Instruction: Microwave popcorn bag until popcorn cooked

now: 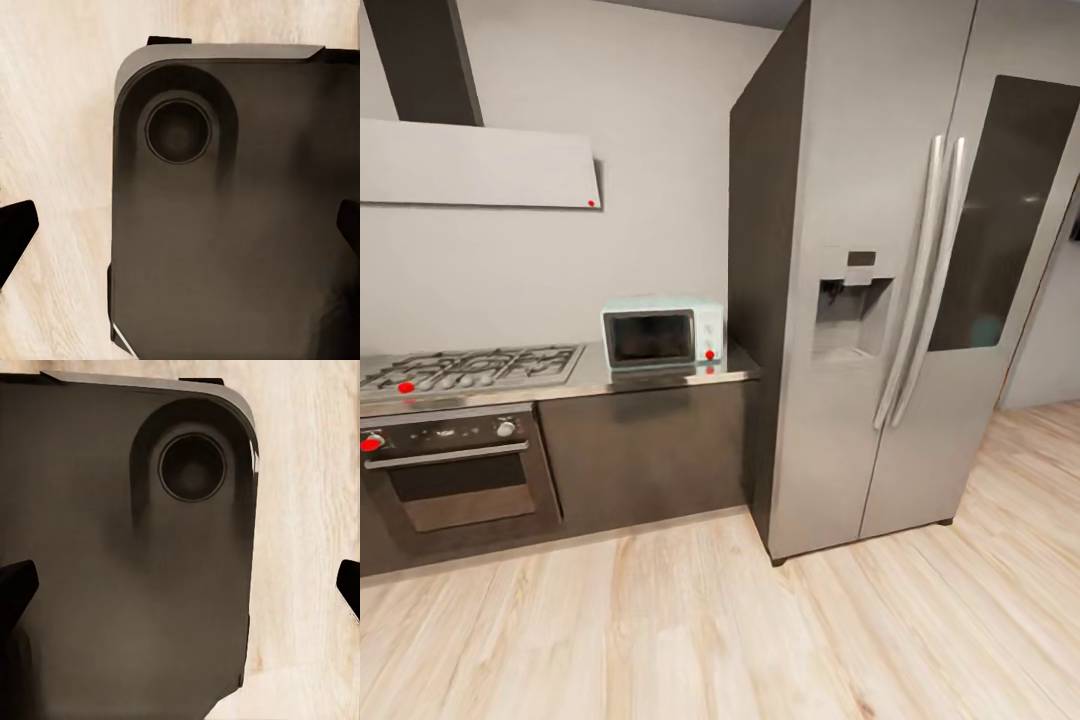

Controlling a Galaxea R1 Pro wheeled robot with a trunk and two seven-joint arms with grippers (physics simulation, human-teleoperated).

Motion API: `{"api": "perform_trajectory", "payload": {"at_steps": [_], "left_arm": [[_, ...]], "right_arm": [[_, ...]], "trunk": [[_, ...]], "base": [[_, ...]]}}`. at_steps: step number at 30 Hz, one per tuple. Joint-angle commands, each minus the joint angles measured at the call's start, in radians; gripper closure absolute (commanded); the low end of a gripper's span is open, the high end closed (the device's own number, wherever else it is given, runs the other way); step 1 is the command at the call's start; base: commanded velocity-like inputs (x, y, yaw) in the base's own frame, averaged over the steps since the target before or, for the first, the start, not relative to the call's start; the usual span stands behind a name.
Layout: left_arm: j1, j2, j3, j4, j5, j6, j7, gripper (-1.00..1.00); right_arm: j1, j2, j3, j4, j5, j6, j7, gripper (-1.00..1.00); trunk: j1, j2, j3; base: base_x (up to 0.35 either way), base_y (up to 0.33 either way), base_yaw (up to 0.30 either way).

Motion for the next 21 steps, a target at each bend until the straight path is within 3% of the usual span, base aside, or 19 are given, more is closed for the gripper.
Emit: {"api": "perform_trajectory", "payload": {"at_steps": [1, 21], "left_arm": [[0.000, 0.000, 0.001, -0.001, 0.006, -0.002, 0.001, -1.00], [0.000, 0.000, 0.000, -0.001, 0.006, -0.002, 0.001, -1.00]], "right_arm": [[0.000, 0.000, 0.001, 0.000, 0.000, -0.003, 0.000, -1.00], [0.000, -0.001, 0.001, 0.000, 0.002, -0.004, 0.000, -1.00]], "trunk": [[0.001, 0.000, -0.001], [0.001, 0.000, -0.001]], "base": [[0.278, 0.000, 0.000], [0.278, 0.000, 0.000]]}}
